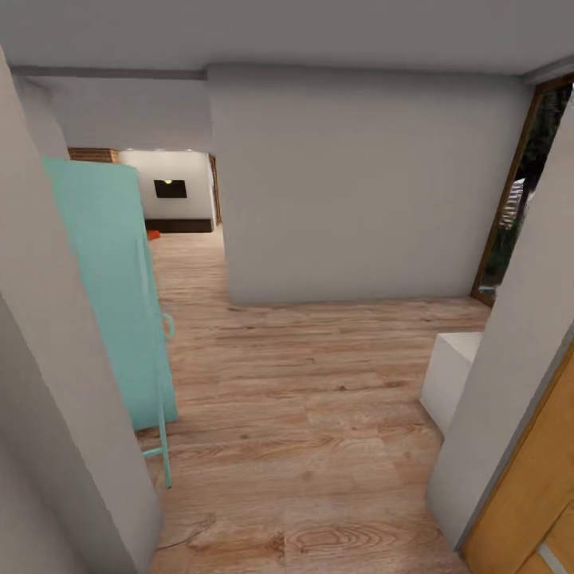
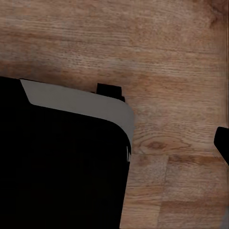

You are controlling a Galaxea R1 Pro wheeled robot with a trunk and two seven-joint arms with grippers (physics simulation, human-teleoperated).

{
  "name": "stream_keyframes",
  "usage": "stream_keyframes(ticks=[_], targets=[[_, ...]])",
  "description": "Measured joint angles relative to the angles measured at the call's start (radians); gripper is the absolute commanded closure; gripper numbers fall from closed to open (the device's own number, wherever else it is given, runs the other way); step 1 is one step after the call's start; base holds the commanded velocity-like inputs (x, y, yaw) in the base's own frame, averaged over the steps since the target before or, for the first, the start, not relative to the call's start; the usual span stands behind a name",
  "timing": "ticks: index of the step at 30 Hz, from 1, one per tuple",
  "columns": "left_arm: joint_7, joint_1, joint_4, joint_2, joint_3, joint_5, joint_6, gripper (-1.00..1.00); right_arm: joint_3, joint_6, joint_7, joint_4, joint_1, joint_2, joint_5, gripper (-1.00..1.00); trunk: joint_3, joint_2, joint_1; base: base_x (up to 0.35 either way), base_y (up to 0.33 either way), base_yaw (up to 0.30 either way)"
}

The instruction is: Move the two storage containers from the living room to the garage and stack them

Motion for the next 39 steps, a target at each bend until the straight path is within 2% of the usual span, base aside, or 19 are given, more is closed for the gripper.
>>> stream_keyframes(ticks=[12, 20, 39], targets=[[0.000, 0.000, 0.001, 0.000, 0.000, 0.001, 0.001, -1.00, 0.010, 0.003, -0.008, 0.002, 0.000, 0.000, 0.010, -1.00, 0.000, 0.000, 0.000, 0.321, -0.005, -0.042], [0.000, 0.000, 0.000, 0.000, 0.001, 0.000, 0.000, -1.00, 0.012, 0.002, -0.008, 0.002, 0.000, -0.011, 0.010, -1.00, 0.000, 0.000, 0.000, 0.322, 0.000, 0.000], [0.000, 0.000, 0.001, 0.000, 0.001, 0.001, 0.001, -1.00, 0.010, 0.004, -0.008, 0.002, 0.000, -0.001, 0.008, -1.00, 0.000, 0.000, 0.000, 0.321, 0.000, 0.000]])
